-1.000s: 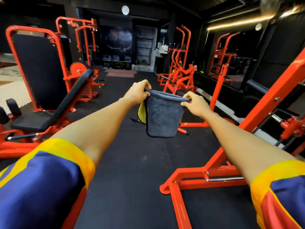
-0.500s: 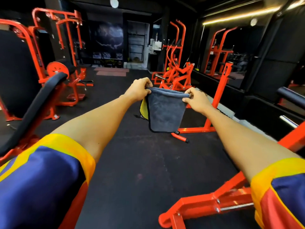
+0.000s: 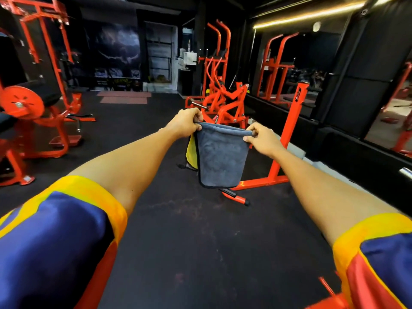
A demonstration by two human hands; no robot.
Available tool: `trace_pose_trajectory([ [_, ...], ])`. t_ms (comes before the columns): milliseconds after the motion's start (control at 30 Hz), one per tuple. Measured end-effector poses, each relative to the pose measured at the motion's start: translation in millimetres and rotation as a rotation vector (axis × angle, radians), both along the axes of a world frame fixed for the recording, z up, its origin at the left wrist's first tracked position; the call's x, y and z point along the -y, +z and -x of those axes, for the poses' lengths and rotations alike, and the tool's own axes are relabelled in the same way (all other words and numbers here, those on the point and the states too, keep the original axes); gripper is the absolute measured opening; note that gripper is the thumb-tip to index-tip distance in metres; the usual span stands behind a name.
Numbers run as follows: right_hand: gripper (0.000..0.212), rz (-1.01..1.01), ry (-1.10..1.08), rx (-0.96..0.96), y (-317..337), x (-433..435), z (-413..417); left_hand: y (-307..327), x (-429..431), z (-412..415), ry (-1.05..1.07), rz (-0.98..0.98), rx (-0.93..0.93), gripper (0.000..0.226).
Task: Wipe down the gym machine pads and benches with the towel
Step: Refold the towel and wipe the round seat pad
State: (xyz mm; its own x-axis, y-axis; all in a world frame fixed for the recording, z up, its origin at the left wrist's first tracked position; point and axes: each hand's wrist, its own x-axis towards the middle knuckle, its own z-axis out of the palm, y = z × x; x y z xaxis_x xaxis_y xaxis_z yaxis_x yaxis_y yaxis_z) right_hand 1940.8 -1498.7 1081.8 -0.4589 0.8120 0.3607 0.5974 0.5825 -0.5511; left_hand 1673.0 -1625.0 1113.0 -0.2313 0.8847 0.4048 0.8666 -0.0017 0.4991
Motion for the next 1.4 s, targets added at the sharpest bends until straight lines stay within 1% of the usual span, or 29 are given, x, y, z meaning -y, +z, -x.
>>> trace_pose_trajectory([
  [167,0.013,0.007,-0.058,-0.022,15,-74,60,19,-98,67,-0.066,0.022,-0.040,0.021],
  [267,0.012,0.017,-0.083,-0.036,19,-118,89,26,-158,101,-0.089,-0.003,-0.019,0.022],
  [467,0.014,0.032,-0.089,0.002,2,-232,139,8,-268,154,-0.136,0.004,0.000,0.021],
  [567,0.014,0.039,-0.071,-0.038,-12,-306,170,-7,-335,183,-0.133,0.026,0.009,0.019],
  [600,0.013,0.059,-0.076,-0.061,-18,-319,174,-12,-348,188,-0.145,0.048,0.009,0.020],
  [733,0.023,0.166,-0.047,-0.152,-44,-405,206,-17,-428,208,-0.157,0.237,-0.024,0.025],
  [867,0.022,0.228,-0.079,-0.195,-48,-472,234,-19,-499,221,-0.113,0.223,0.001,0.025],
  [967,0.021,0.294,-0.095,-0.213,-69,-511,247,-39,-542,230,-0.102,0.281,0.022,0.026],
  [1067,0.018,0.411,-0.098,-0.327,-91,-559,260,-56,-595,243,-0.118,0.310,0.068,0.021],
  [1167,0.016,0.552,-0.141,-0.488,-104,-574,275,-77,-640,253,-0.165,0.290,0.100,0.020],
  [1200,0.021,0.600,-0.151,-0.510,-110,-582,282,-83,-659,257,-0.181,0.285,0.111,0.021],
  [1267,0.035,0.711,-0.131,-0.490,-126,-599,294,-96,-694,267,-0.212,0.301,0.132,0.024],
  [1333,0.038,0.796,-0.128,-0.435,-145,-622,310,-108,-733,279,-0.244,0.318,0.165,0.026],
  [1400,0.039,0.836,-0.163,-0.378,-162,-645,328,-115,-771,290,-0.277,0.314,0.205,0.029],
])
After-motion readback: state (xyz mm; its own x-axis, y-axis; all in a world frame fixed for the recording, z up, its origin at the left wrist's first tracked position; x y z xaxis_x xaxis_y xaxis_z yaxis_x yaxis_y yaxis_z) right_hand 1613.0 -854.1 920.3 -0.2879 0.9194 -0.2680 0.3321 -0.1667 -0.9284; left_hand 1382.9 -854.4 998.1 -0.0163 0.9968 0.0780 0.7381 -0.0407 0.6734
